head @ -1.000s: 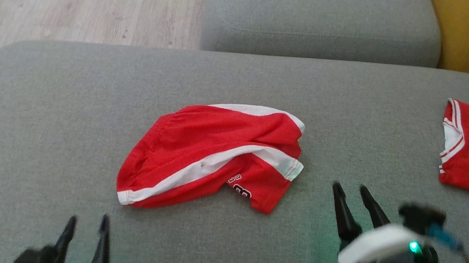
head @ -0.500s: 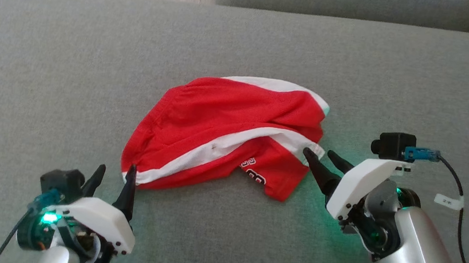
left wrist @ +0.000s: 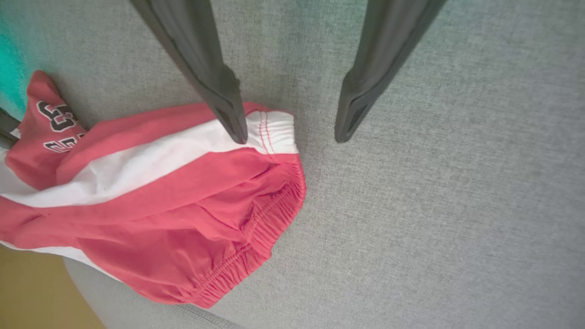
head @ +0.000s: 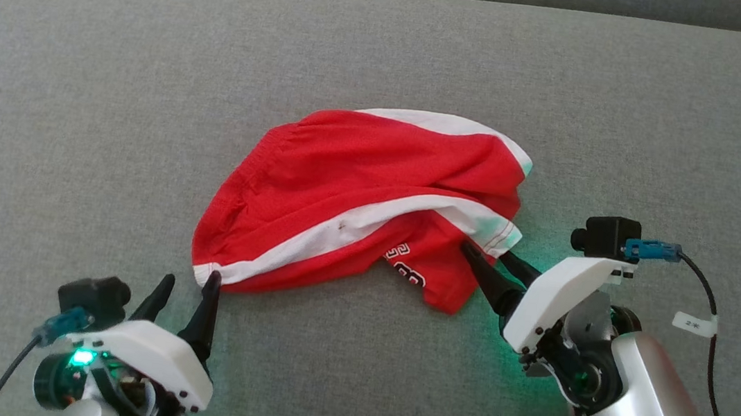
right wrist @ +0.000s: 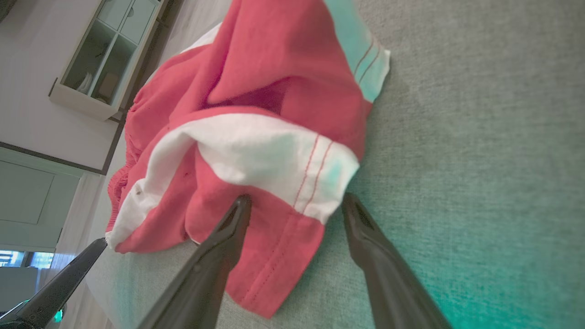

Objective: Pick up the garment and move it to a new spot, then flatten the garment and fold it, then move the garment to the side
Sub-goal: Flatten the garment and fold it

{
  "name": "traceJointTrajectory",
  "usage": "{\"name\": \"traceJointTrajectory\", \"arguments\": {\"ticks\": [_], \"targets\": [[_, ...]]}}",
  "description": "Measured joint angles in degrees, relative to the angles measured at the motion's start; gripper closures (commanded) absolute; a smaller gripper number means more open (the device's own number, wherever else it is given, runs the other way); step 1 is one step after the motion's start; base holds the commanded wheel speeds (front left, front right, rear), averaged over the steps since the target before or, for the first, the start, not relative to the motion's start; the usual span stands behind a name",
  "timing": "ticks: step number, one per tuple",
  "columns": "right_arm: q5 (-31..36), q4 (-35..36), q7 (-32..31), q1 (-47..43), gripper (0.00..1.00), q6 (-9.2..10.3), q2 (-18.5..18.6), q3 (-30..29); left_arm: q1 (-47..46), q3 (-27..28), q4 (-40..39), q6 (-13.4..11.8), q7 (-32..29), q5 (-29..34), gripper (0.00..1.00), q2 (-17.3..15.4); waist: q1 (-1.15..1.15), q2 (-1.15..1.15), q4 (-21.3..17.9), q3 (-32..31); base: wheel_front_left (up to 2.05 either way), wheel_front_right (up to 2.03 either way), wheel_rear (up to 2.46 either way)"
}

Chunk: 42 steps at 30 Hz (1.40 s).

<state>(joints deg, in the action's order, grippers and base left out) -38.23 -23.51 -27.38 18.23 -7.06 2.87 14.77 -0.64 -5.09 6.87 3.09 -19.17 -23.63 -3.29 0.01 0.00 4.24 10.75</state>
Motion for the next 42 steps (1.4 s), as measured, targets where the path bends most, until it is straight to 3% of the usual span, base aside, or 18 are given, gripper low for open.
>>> {"name": "traceJointTrajectory", "arguments": {"ticks": [10, 29, 31, 35, 38, 39, 40, 41, 42], "targets": [[-0.8, 0.0, 0.6, 0.1, 0.00, 0.00, 0.0, 1.0, -0.1, 0.2, 0.9, 0.0, 0.1, -1.0, 0.00, -0.1, -0.01, 0.00, -0.4, 0.5, 0.00, 0.00, 0.00], [-2.1, 0.2, 0.7, 1.4, 0.00, 0.00, 0.0, 1.9, -1.8, -0.7, 4.6, 3.5, 1.1, -10.6, 0.00, -1.0, -0.01, 0.00, -1.6, 0.7, 0.00, 0.00, 0.00], [-2.1, 0.3, 0.7, 1.4, 0.00, 0.00, 0.0, 1.9, -1.9, -1.2, 5.0, 3.5, 1.1, -11.4, 0.18, -1.3, 0.00, 0.00, -1.6, 0.8, 0.00, 0.00, 0.00], [-2.6, 0.3, 0.7, 1.4, 0.00, 0.00, 0.1, 2.1, -2.7, -2.0, 5.6, 4.0, 1.9, -13.4, 0.22, -1.8, 0.00, 0.00, -1.8, 1.0, 0.00, 0.00, 0.00], [-3.0, 0.3, 0.7, 1.5, 0.00, 0.00, 0.1, 2.7, -3.4, -2.6, 6.0, 4.0, 2.4, -13.8, 0.38, -2.2, 0.00, 0.00, -2.0, 1.1, 0.00, 0.00, 0.00], [-3.2, 0.3, 0.7, 1.7, 0.36, 0.00, 0.1, 3.0, -3.7, -3.2, 6.2, 4.0, 2.8, -14.8, 0.60, -2.9, -0.01, 0.00, -2.2, 1.1, 0.00, 0.00, 0.00], [-3.4, 0.4, 0.7, 1.8, 0.73, 0.00, 0.1, 3.1, -3.8, -3.6, 6.2, 4.0, 3.0, -15.3, 0.73, -3.1, -0.01, 0.00, -2.2, 1.2, 0.00, 0.00, 0.00], [-3.9, 0.4, 1.1, 2.0, 1.00, 0.00, 0.1, 3.0, -3.8, -4.2, 6.3, 4.0, 2.9, -15.8, 1.00, -3.3, 0.00, 0.00, -2.3, 1.2, 0.00, 0.00, 0.00], [-4.2, 0.4, 1.5, 2.3, 1.00, 0.00, 0.1, 2.9, -3.8, -4.7, 6.3, 4.0, 3.0, -16.2, 1.00, -3.4, 0.00, 0.00, -2.3, 1.2, 0.00, 0.00, 0.00]]}}
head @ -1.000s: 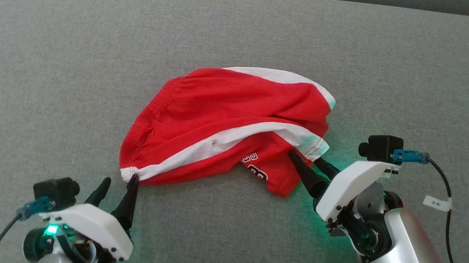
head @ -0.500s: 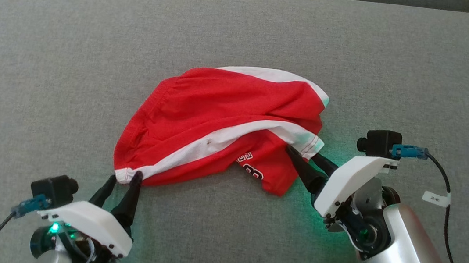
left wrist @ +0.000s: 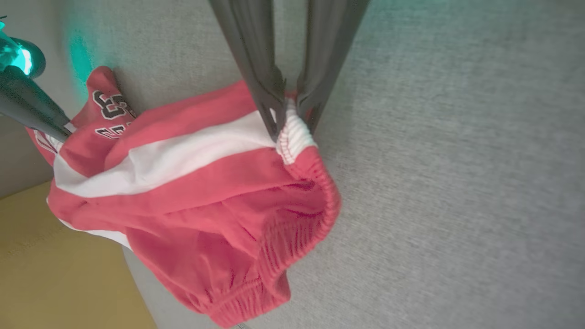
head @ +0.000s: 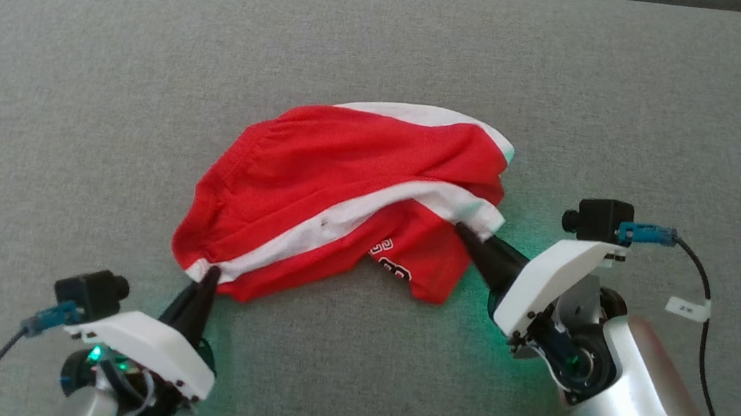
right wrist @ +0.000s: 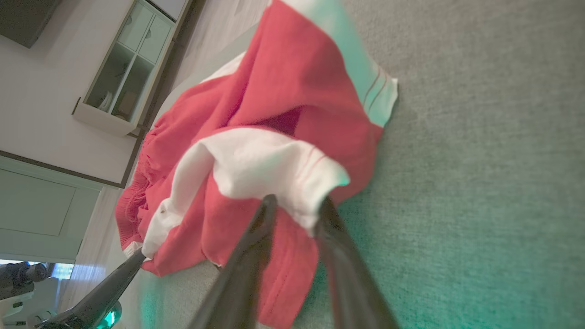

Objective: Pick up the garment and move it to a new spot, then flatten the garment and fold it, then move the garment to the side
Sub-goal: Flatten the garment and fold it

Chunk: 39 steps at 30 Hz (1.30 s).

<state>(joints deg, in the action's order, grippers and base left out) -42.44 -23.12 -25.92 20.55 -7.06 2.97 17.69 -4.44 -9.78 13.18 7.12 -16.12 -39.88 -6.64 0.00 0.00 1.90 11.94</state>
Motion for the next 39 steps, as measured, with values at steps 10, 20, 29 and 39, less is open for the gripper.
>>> {"name": "traceJointTrajectory", "arguments": {"ticks": [10, 20, 29, 39], "targets": [[-4.1, 8.8, 1.3, -1.1, 1.00, 0.00, 1.0, -2.3, 0.5, -3.1, -9.1, 0.0, 1.0, -5.7, 1.00, -3.4, 0.00, 0.00, -0.5, -2.9, 0.00, 0.00, 0.00], [-8.9, 33.7, -4.0, -13.2, 1.00, 0.00, 8.1, -11.9, 7.0, 0.4, -33.8, -2.5, -3.8, -13.7, 1.00, -5.3, -0.01, 0.00, -2.6, -7.4, 0.00, 0.00, 0.00], [-14.7, 56.2, -11.9, -18.2, 1.00, 0.00, 7.5, -24.7, 6.1, 1.3, -53.6, -7.5, -11.6, -21.0, 1.00, -6.6, -0.02, 0.00, -7.5, -8.6, 0.00, 0.00, 0.00], [-12.1, 56.4, -20.8, -3.6, 1.00, 0.00, 3.0, -28.6, -15.2, 2.6, -50.4, -12.2, -19.1, -23.2, 1.00, -9.4, 0.00, 0.00, -9.6, -0.9, 0.00, 0.00, 0.00]]}}
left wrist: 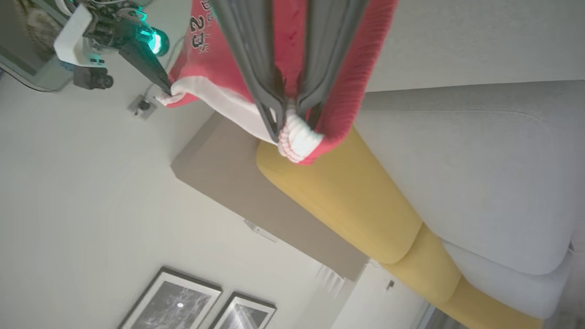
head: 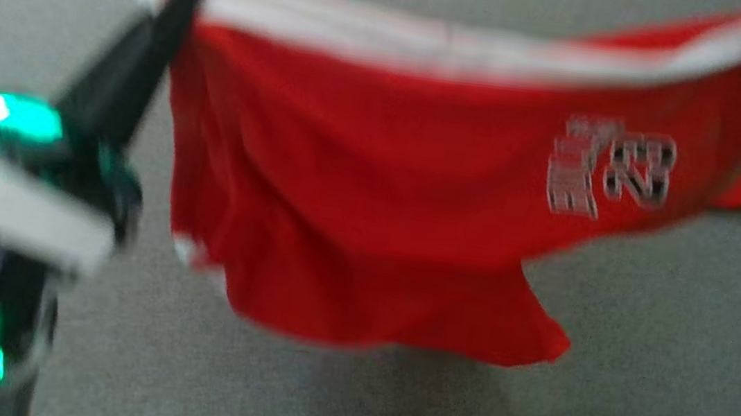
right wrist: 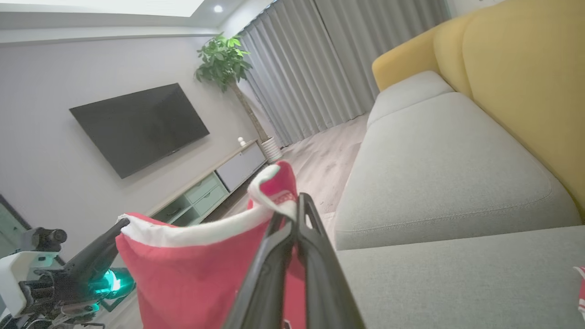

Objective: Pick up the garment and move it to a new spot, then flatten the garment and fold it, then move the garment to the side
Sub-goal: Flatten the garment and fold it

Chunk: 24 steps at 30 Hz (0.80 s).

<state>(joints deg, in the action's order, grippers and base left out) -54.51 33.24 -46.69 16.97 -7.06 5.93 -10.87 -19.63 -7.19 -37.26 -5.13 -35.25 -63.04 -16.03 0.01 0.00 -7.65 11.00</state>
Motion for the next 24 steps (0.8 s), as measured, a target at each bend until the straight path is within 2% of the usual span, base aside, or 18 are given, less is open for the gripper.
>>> {"name": "traceJointTrajectory", "arguments": {"ticks": [4, 6, 10, 14, 16, 19, 24], "targets": [[6.4, -12.3, -0.6, 13.1, 1.00, 0.00, -2.2, 1.4, -13.0, -0.5, 13.1, 0.1, -0.4, 3.6, 1.00, -0.4, 0.02, 0.00, -0.2, 4.7, 0.00, 0.00, 0.00], [9.5, -20.3, 0.6, 20.7, 1.00, 0.00, -2.5, 2.4, -19.9, -1.6, 21.2, 1.4, 1.0, 6.6, 1.00, -0.3, 0.02, 0.00, -0.3, 6.9, 0.00, 0.00, 0.00], [11.5, -36.4, 12.0, 35.0, 1.00, 0.00, -2.5, 4.4, -33.8, -2.2, 36.6, 4.2, 9.0, 11.9, 1.00, 2.6, 0.03, 0.00, -0.2, 10.9, 0.00, 0.00, 0.00], [12.1, -49.8, 23.7, 44.5, 1.00, 0.00, -2.5, 6.7, -43.7, -2.1, 48.8, 8.2, 18.3, 15.0, 1.00, 5.3, 0.02, 0.00, 0.5, 12.9, 0.00, 0.00, 0.00], [11.7, -54.5, 28.0, 46.3, 1.00, 0.00, -2.5, 8.8, -45.6, -2.1, 53.2, 9.8, 22.3, 15.8, 1.00, 6.2, 0.01, 0.00, 0.9, 13.2, 0.00, 0.00, 0.00], [11.5, -58.8, 30.9, 44.9, 1.00, 0.00, -2.4, 13.3, -44.3, -2.6, 57.3, 11.2, 25.5, 15.6, 1.00, 6.5, 0.00, 0.00, 1.1, 12.8, 0.00, 0.00, 0.00], [11.6, -56.8, 31.5, 34.7, 1.00, 0.00, -2.4, 17.4, -31.4, -6.5, 54.5, 12.2, 28.9, 13.8, 1.00, 6.1, -0.01, 0.00, 1.6, 11.8, 0.00, 0.00, 0.00]]}}
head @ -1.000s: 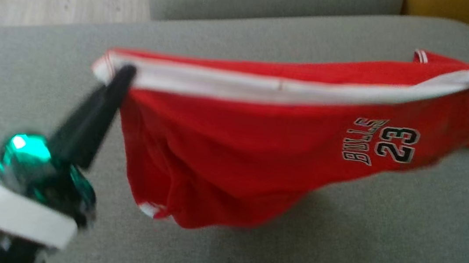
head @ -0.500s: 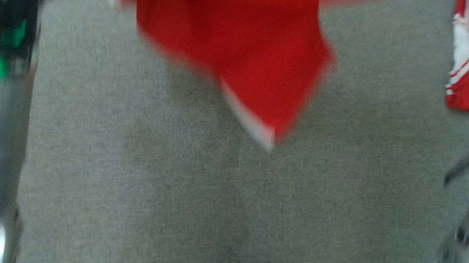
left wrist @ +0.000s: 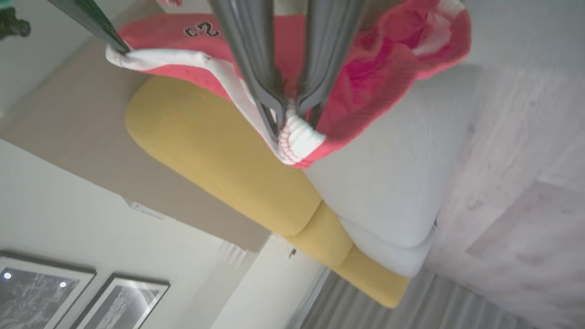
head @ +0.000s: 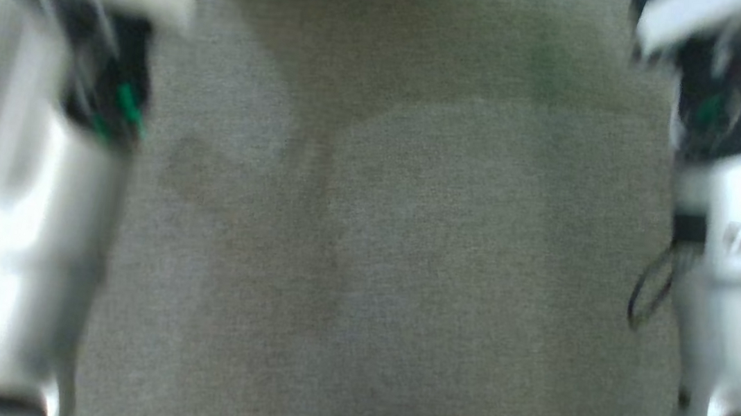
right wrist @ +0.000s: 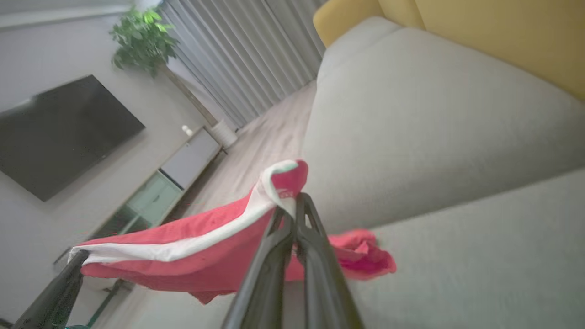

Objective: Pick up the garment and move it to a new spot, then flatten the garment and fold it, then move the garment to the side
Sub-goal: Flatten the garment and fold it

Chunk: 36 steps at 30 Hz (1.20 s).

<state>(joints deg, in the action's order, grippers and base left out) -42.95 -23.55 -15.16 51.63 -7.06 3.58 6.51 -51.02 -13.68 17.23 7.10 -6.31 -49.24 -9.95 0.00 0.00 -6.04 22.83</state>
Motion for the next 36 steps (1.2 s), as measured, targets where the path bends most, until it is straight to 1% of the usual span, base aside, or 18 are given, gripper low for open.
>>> {"name": "traceJointTrajectory", "arguments": {"ticks": [2, 3, 6, 10, 13, 15, 17, 20, 22, 23, 25, 26, 28, 30, 36], "targets": [[0.3, 3.6, -1.5, -6.4, 1.00, 0.00, 1.0, 0.7, 8.3, -2.3, -3.3, 0.0, 1.1, -0.8, 1.00, -0.5, 0.01, 0.00, 0.5, -0.3, 0.00, 0.00, 0.00], [0.3, 3.6, -1.5, -6.4, 1.00, 0.00, 1.0, 0.7, 8.3, -2.3, -3.3, 0.0, 1.1, -0.8, 1.00, -0.5, 0.01, 0.00, 0.5, -0.3, 0.00, 0.00, 0.00], [0.0, 10.7, -4.2, -17.7, 1.00, 0.00, 3.8, 0.8, 22.3, -5.7, -8.3, 0.0, 2.7, -2.3, 1.00, -1.4, 0.00, 0.00, 1.3, -1.5, 0.00, 0.00, 0.00], [-2.1, 21.2, -8.6, -33.6, 1.00, 0.00, 6.5, -2.2, 39.5, -8.4, -13.2, 0.0, 5.3, -3.3, 1.00, -2.4, -0.01, 0.00, 2.3, -4.2, 0.00, 0.00, 0.00], [-3.3, 29.7, -13.0, -44.7, 1.00, 0.00, 7.0, -4.3, 48.8, -10.2, -18.0, -0.1, 5.5, -4.3, 1.00, -2.6, -0.01, 0.00, 3.0, -6.8, 0.00, 0.00, 0.00], [-3.5, 35.5, -15.9, -52.2, 1.00, 0.00, 7.2, -6.4, 53.8, -11.1, -21.4, -1.5, 5.5, -4.2, 1.00, -3.3, -0.01, 0.00, 3.5, -8.6, 0.00, 0.00, 0.00], [-3.9, 40.9, -19.3, -59.9, 1.00, 0.00, 7.3, -9.2, 58.6, -11.6, -24.1, -3.7, 5.5, -3.4, 1.00, -4.6, -0.01, 0.00, 4.1, -10.6, 0.00, 0.00, 0.00], [-4.6, 48.0, -24.7, -71.2, 1.00, 0.00, 7.2, -13.0, 66.6, -11.6, -29.1, -7.1, 6.0, -3.4, 1.00, -5.5, -0.02, 0.00, 5.0, -12.8, 0.00, 0.00, 0.00], [-5.1, 52.0, -26.9, -77.1, 1.00, 0.00, 6.3, -15.6, 71.4, -11.6, -32.7, -8.3, 5.9, -4.4, 1.00, -5.9, -0.02, 0.00, 6.0, -13.5, 0.00, 0.00, 0.00], [-5.1, 53.6, -27.9, -78.7, 1.00, 0.00, 5.8, -16.5, 73.1, -11.7, -34.4, -8.4, 5.5, -5.2, 1.00, -6.1, -0.02, 0.00, 6.3, -13.6, 0.00, 0.00, 0.00], [-5.0, 55.4, -29.4, -79.0, 1.00, 0.00, 4.9, -17.7, 74.7, -12.0, -36.8, -8.7, 3.9, -6.6, 1.00, -6.9, -0.02, 0.00, 6.8, -13.6, 0.00, 0.00, 0.00], [-4.8, 55.7, -31.0, -76.8, 1.00, 0.00, 4.4, -17.6, 74.6, -11.9, -37.8, -9.6, 2.7, -7.0, 1.00, -7.6, -0.01, 0.00, 6.9, -13.1, 0.00, 0.00, 0.00], [-4.8, 54.8, -32.6, -73.0, 1.00, 0.00, 4.1, -16.9, 73.2, -11.8, -38.0, -10.3, 1.7, -7.6, 1.00, -7.4, -0.01, 0.00, 7.1, -12.5, 0.00, 0.00, 0.00], [-3.2, 52.6, -34.0, -67.8, 1.00, 0.00, 4.1, -15.8, 70.5, -11.3, -38.2, -11.2, 1.2, -8.4, 1.00, -6.6, 0.00, 0.00, 7.4, -11.6, 0.00, 0.00, 0.00], [-0.9, 43.3, -39.0, -49.3, 1.00, 0.00, 4.0, -13.1, 58.0, -7.5, -37.6, -14.0, -0.7, -13.1, 1.00, -2.2, 0.01, 0.00, 8.9, -7.7, 0.00, 0.00, 0.00]]}}
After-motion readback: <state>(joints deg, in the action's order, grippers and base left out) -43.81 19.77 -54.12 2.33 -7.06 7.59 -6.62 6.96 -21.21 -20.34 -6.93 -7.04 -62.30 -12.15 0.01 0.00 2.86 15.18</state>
